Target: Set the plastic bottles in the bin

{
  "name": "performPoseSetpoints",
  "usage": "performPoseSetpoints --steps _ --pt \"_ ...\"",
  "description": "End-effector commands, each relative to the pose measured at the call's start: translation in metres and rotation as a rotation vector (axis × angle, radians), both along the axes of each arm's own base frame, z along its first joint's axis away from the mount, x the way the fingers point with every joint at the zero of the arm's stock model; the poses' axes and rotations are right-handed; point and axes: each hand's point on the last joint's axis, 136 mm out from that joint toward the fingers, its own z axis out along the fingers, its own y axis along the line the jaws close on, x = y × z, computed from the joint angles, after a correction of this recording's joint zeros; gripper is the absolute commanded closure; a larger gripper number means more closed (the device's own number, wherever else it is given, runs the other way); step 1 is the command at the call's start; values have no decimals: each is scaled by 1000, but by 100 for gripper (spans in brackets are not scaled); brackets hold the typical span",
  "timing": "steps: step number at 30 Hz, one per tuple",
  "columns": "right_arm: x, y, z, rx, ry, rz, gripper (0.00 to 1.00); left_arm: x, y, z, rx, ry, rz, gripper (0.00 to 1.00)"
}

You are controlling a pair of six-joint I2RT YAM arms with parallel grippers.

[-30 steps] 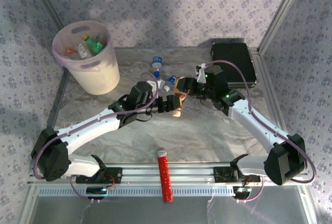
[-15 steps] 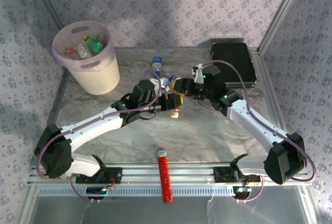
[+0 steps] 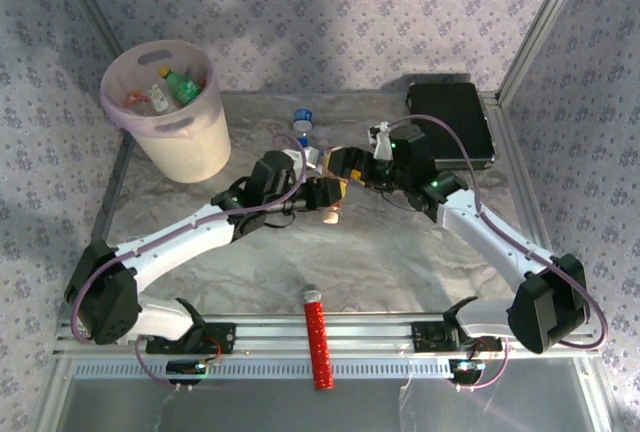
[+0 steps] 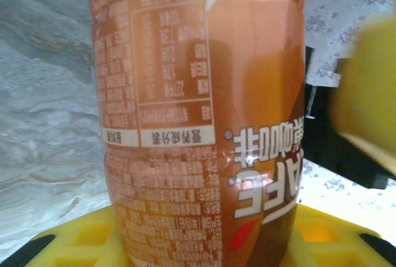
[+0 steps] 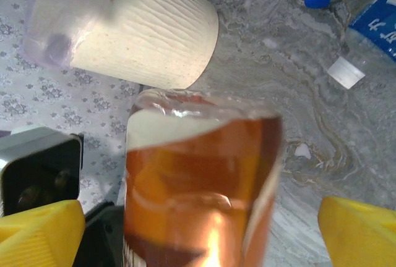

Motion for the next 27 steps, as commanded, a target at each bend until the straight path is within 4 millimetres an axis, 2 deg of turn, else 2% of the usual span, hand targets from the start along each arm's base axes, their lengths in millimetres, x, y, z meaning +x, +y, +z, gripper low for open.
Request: performPoseSetpoints --steps 1,4,7,11,17,21,26,27 --pt "5 -9 28 -13 -66 9 1 10 23 44 -3 -103 30 61" --pt "7 -23 38 -53 -101 -20 1 21 63 60 129 -152 95 61" --pt "7 -39 36 -88 -99 -60 1 36 109 90 155 -175 165 62" --pt "3 -52 19 -136 -84 -71 1 59 182 134 244 -237 296 63" --pt "-3 -64 -7 -152 -26 -85 1 89 272 169 356 -254 476 63" --pt "-6 -71 -8 -172 -20 -96 1 110 317 179 389 -240 562 63" --pt "-10 -79 -10 -193 -13 -110 1 143 375 170 404 -175 672 64" --pt "-10 -80 -10 -194 -11 -110 1 150 383 174 402 -182 692 64"
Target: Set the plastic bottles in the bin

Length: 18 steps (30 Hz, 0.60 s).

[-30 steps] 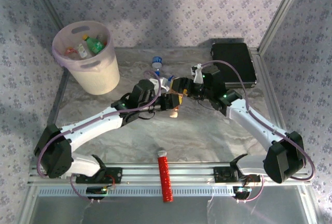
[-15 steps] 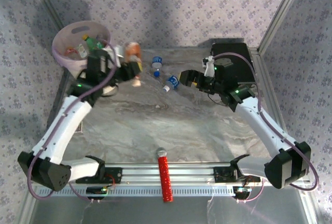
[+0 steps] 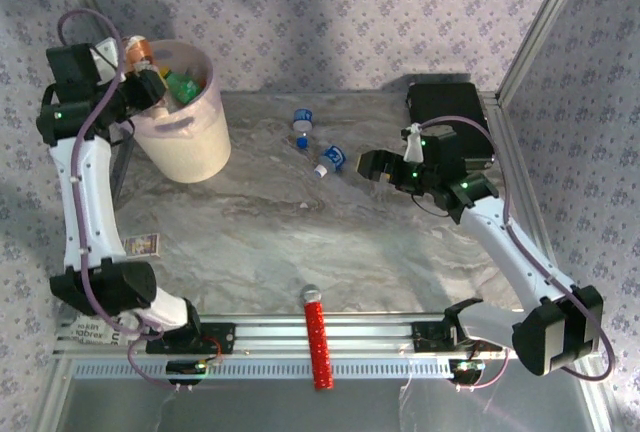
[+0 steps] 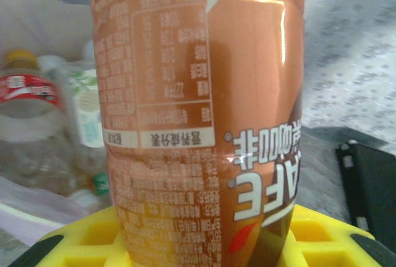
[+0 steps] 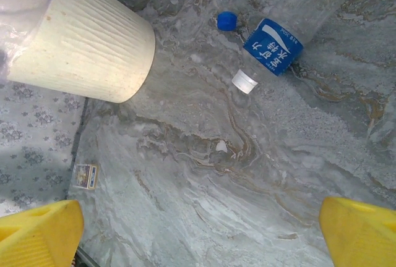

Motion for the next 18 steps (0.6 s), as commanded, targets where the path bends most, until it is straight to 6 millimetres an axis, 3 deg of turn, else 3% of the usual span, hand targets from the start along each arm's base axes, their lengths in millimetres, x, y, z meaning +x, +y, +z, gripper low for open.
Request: performPoseSetpoints --steps 1,9,13,18 --pt "-5 -8 -2 -33 -2 -6 1 13 21 2 4 12 14 65" --pt "-7 -15 -11 -65 17 -31 1 62 56 -10 56 87 93 66" --pt "-5 -17 -16 -73 24 -35 1 80 58 -31 42 160 73 66" --pt "-2 -19 -21 -83 31 -38 1 87 49 -54 97 237 44 64"
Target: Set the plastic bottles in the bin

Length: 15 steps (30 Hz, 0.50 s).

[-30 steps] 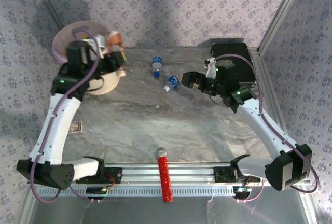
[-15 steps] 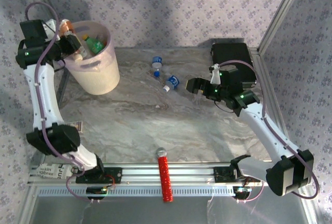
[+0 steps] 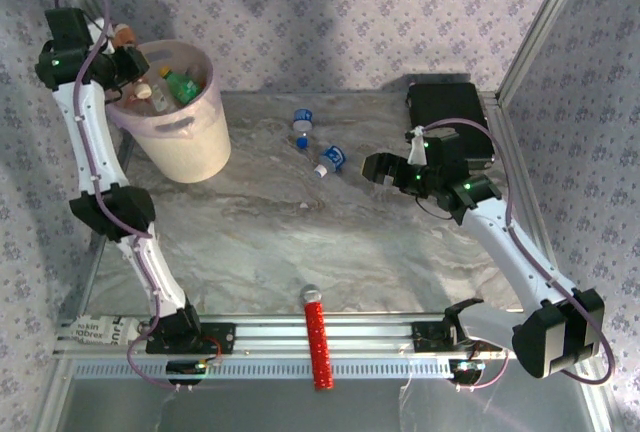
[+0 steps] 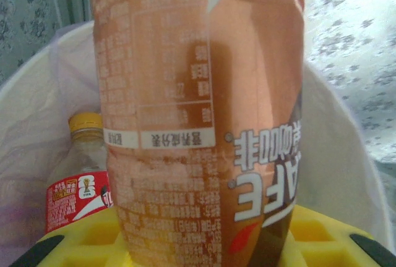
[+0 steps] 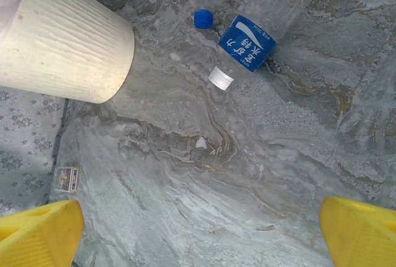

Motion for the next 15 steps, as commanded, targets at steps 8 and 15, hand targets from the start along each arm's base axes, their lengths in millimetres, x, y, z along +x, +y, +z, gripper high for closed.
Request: performPoseSetpoints --steps 8,15 --pt "1 -8 -12 -39 12 -6 1 -12 -27 -25 91 134 -64 30" --pt "2 -7 -10 -30 8 -4 1 -22 -24 -11 144 121 -45 14"
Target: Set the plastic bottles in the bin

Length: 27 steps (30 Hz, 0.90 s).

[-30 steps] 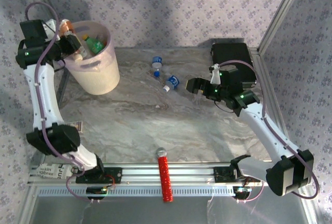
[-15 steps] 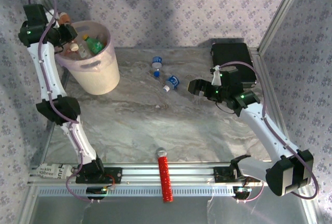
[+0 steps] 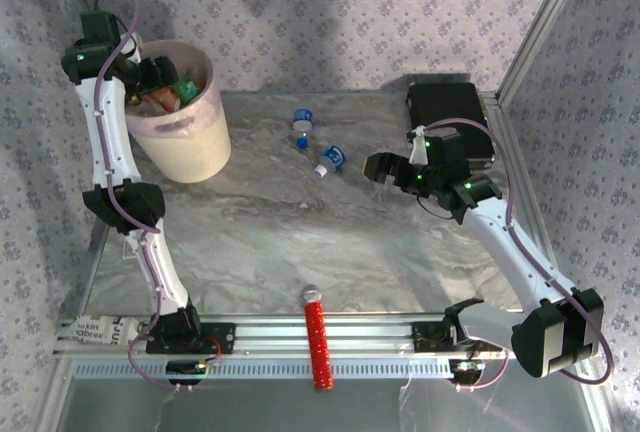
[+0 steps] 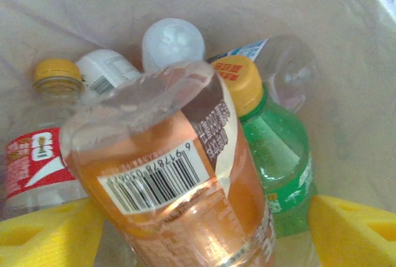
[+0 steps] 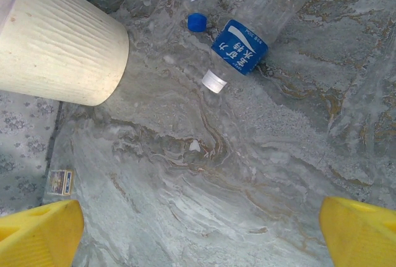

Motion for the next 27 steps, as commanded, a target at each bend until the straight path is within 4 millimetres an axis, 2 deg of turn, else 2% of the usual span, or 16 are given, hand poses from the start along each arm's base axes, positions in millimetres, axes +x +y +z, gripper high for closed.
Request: performPoseSetpoints --steps 1,4,6,12,19,24,27 --pt "-1 -2 -8 -14 13 4 1 -14 5 25 47 -41 14 14" --pt "1 -2 -9 -14 18 -2 1 -20 8 32 76 -49 28 17" --pt "2 -2 -10 -23 21 -8 1 -24 14 33 111 -39 43 23" --pt "1 5 -11 -58 21 -7 1 -25 35 19 194 17 90 41" --pt "0 14 -16 -83 25 10 1 -22 47 -12 206 108 99 40" --pt "4 20 -23 -108 46 2 1 -15 41 -31 174 119 75 40" --pt "10 21 -28 -138 61 -35 1 -14 38 -44 152 104 72 35"
